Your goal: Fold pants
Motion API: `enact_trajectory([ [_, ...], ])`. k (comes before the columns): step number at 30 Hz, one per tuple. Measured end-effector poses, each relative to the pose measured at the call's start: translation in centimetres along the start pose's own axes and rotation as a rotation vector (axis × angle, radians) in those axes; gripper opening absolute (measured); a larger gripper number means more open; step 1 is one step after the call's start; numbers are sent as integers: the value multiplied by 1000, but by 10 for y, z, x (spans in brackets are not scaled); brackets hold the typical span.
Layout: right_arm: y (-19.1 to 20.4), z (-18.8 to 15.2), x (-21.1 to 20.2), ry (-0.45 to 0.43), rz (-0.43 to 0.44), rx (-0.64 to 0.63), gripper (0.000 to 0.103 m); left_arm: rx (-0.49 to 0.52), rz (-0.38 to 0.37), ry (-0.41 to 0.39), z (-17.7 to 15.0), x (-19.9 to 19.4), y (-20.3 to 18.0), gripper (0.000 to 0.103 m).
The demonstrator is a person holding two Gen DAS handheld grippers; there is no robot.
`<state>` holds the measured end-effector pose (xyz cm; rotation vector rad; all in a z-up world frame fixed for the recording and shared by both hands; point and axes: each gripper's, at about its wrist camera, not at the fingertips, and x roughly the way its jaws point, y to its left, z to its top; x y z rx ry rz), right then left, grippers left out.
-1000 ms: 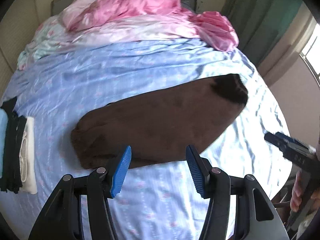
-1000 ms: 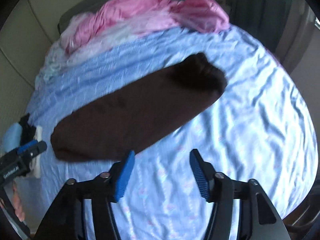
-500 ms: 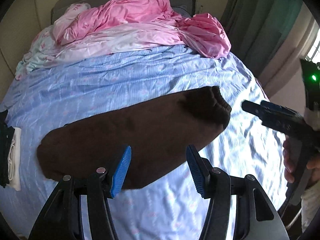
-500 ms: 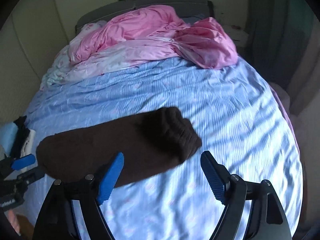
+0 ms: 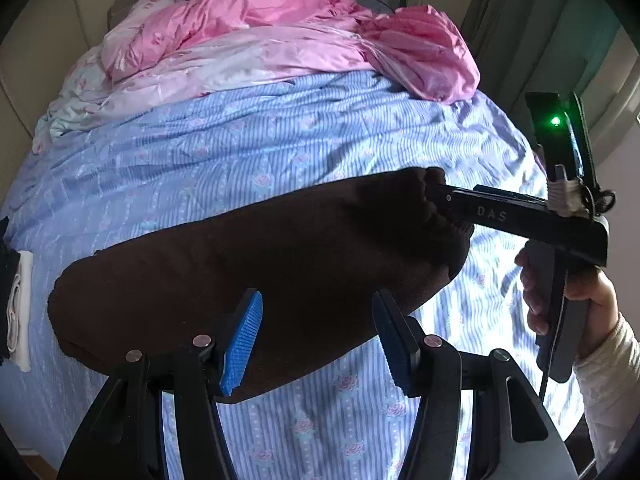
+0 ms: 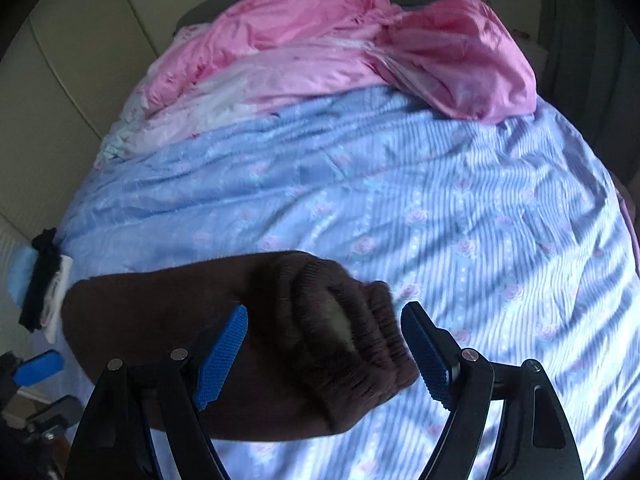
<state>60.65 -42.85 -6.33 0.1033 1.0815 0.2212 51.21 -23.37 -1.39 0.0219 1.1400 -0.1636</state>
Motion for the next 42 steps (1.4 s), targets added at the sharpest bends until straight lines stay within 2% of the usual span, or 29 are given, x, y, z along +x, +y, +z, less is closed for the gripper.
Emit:
enact_trajectory([
  [5,-30,-4,17,16,34,69,80,20,-2,11,2,10,-10,56],
  [14,-78,-13,52,66,103,276,80,30,1,14,10,21,-23,56],
  [19,-88,-25,67,100,133,332,80,10,20,6,20,34,-21,56],
  [22,-91,-31,74,114,140,362,79,-41,9,24,31,50,-15,56],
  [28,-84,-40,80,138,127,340,74,-104,-1,82,43,81,-3,56],
  [33,-85,-40,89,157,127,354,73,-110,1,99,42,86,1,56],
  [36,-81,-39,91,165,98,331,68,-115,-6,106,39,85,3,56],
  [38,-77,-37,91,166,98,322,52,-121,-12,111,37,84,5,56],
  [39,-73,-35,93,170,114,331,50,-125,-14,111,36,83,6,56],
  [42,-66,-30,89,175,77,322,44,-131,-23,106,33,75,9,56],
])
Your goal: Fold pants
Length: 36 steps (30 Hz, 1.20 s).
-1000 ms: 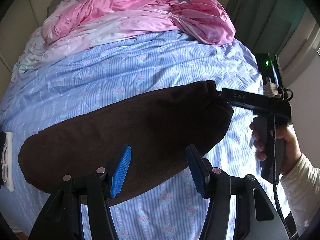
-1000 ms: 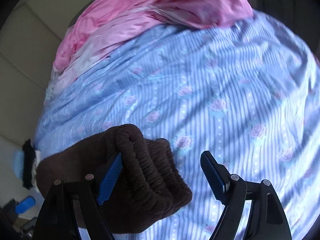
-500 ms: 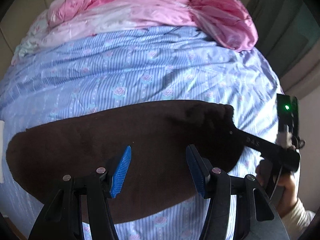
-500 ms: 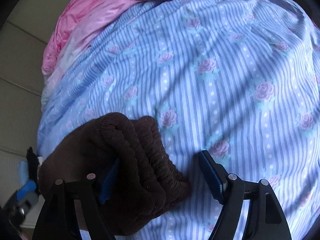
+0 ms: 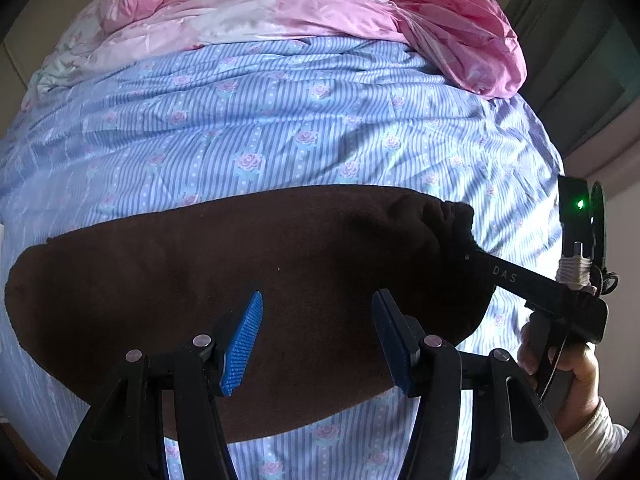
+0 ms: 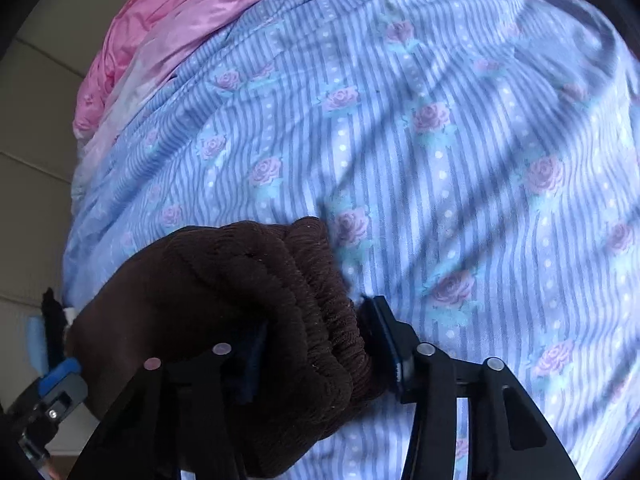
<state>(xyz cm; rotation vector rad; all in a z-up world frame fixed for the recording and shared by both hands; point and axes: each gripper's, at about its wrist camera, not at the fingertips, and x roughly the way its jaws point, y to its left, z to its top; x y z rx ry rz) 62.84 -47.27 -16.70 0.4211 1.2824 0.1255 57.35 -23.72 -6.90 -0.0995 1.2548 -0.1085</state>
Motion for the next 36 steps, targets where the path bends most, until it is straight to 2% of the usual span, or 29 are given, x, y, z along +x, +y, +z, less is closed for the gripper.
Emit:
enact_trajectory([
  [5,36,1,-28,-68,-90,-110,35,-9,2,-24,-1,-18,8,56],
  [12,85,-18,-96,-198,-101,-186,33,-48,3,-75,9,-59,32,56],
  [15,107,-29,-123,-230,-113,-232,33,-56,12,-104,9,-83,47,56],
  [18,136,-38,-144,-255,-141,-286,33,-42,53,-128,4,-111,69,56],
  [22,179,-54,-169,-291,-171,-351,33,-42,79,-124,-6,-139,104,56],
  [29,256,-86,-185,-319,-223,-430,33,-53,85,-68,-24,-168,167,56],
  [36,327,-115,-174,-305,-299,-485,29,-28,86,-31,-46,-190,225,56],
])
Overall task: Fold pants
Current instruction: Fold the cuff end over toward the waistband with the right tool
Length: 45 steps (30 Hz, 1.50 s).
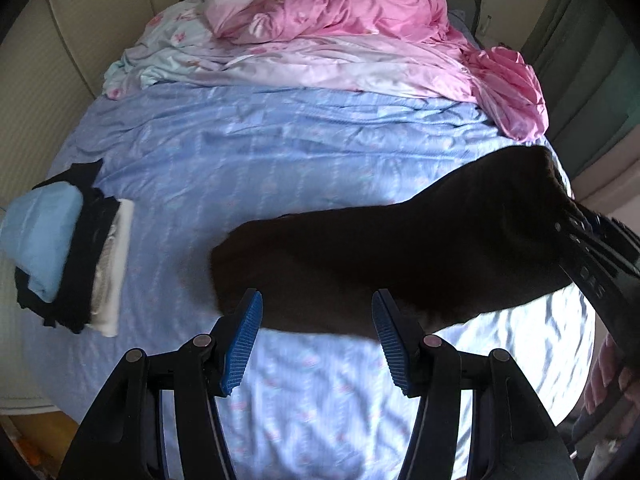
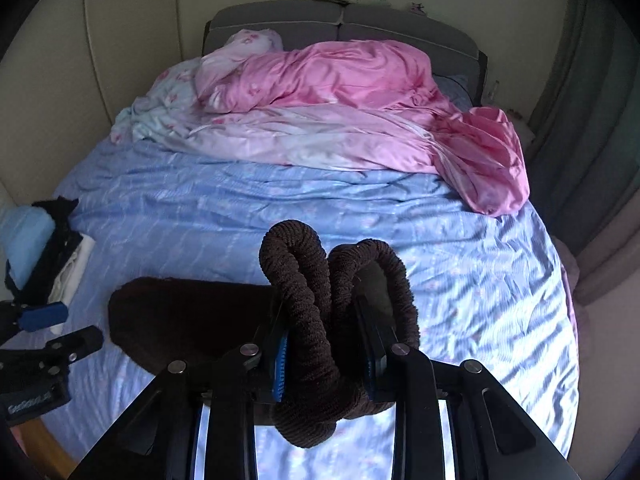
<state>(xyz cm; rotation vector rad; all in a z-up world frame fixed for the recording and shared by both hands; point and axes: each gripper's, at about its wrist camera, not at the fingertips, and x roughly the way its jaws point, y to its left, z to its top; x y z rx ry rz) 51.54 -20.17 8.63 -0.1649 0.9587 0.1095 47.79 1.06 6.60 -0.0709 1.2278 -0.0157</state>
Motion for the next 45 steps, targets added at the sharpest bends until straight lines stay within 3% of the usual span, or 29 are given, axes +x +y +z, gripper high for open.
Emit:
enact_trajectory([
  [10,96,3,17,37,-45,-59,28,41,-30,20,-10,8,79,56],
  [20,182,2,48,105,-93,-190,28,-1,-52,70,-25,33,139,56],
  [33,282,-9,99,227,-26,-337,28,-108,-15,119,-43,56,203,56],
  [40,296,-16,104,280,9,-307,46,-144,10,107,-44,52,217,56],
  [45,298,-11,80,259,147,-264,49,-157,26,84,-41,43,219,60],
])
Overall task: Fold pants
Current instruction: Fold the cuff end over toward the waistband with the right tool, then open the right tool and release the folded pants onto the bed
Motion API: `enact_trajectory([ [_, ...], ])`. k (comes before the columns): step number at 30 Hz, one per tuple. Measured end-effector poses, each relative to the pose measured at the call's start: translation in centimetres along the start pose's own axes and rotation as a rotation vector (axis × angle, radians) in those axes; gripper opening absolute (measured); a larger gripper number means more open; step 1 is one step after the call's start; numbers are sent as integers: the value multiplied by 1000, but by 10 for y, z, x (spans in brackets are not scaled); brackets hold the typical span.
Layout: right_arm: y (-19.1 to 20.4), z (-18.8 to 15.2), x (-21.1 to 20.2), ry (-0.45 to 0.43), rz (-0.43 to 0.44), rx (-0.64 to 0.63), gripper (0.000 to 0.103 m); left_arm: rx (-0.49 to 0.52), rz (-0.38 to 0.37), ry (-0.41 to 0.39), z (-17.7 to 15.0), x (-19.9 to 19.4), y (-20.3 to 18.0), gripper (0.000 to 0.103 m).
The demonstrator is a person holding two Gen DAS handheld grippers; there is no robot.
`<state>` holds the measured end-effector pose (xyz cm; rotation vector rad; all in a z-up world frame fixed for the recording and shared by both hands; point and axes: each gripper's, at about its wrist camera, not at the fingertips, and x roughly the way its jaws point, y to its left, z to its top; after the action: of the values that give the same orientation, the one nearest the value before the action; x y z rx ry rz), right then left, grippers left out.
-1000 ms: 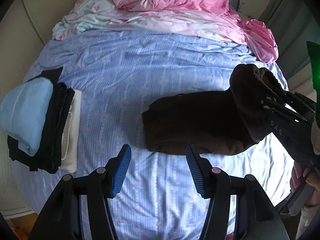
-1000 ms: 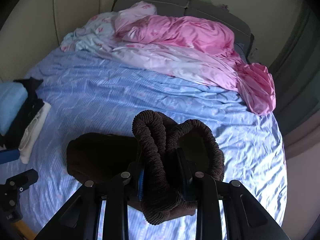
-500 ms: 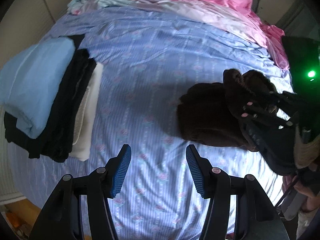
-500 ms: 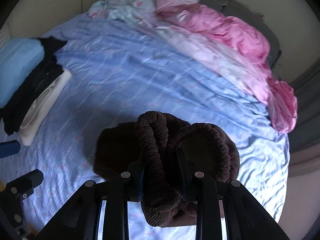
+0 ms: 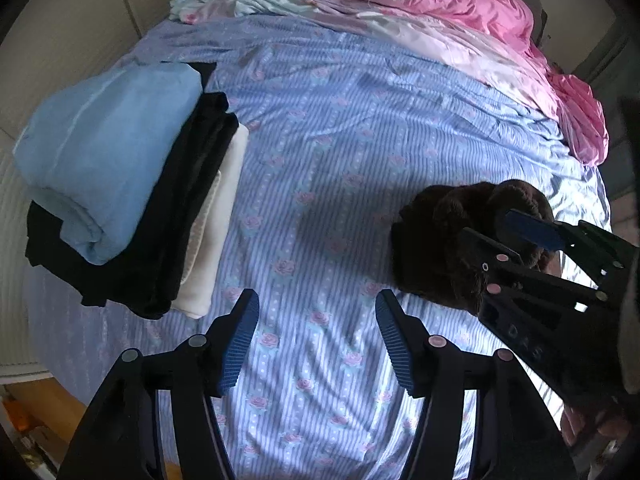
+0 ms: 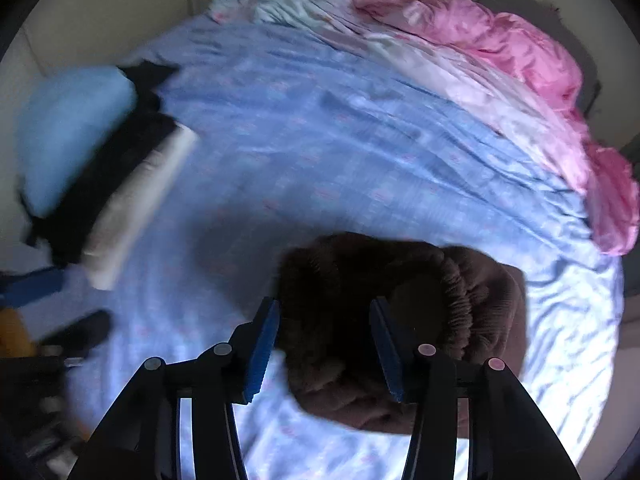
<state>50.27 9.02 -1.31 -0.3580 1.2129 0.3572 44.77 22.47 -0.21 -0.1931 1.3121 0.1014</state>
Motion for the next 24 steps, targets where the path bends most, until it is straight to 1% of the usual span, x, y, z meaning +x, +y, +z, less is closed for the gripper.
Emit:
enact_trajectory([
  [2,6,4,-11,-18,18,-8,49,-1,6,-9,1,-5,-1,60],
  [5,12,6,-28,-51,-8,-20,49,24,3,-39,1,-17,-9,60],
  [6,10,4,-35,-71,-8,-14,49,34,2,-51,2,-22,-13,60],
  [9,-5,-3,-55,-116,-25,13,49,71,-35,-91,1,-39,-32,60],
  [12,-31,-14,-75,-159,-34,63,49,123,-87,-126,4,-52,-57,60],
  [15,-62,-27,-91,-194,-36,126,49,181,-167,-149,8,-57,-87,60],
  [17,-85,-38,-98,-209,-40,178,52,206,-201,-149,11,-54,-101,60],
  [19,-109,-50,-98,-211,-48,230,53,241,-228,-144,16,-44,-120,60],
  [22,-136,-63,-91,-189,-64,293,53,267,-285,-120,23,-28,-139,60],
  [24,-154,-71,-83,-171,-52,344,53,275,-317,-92,28,-15,-150,59],
])
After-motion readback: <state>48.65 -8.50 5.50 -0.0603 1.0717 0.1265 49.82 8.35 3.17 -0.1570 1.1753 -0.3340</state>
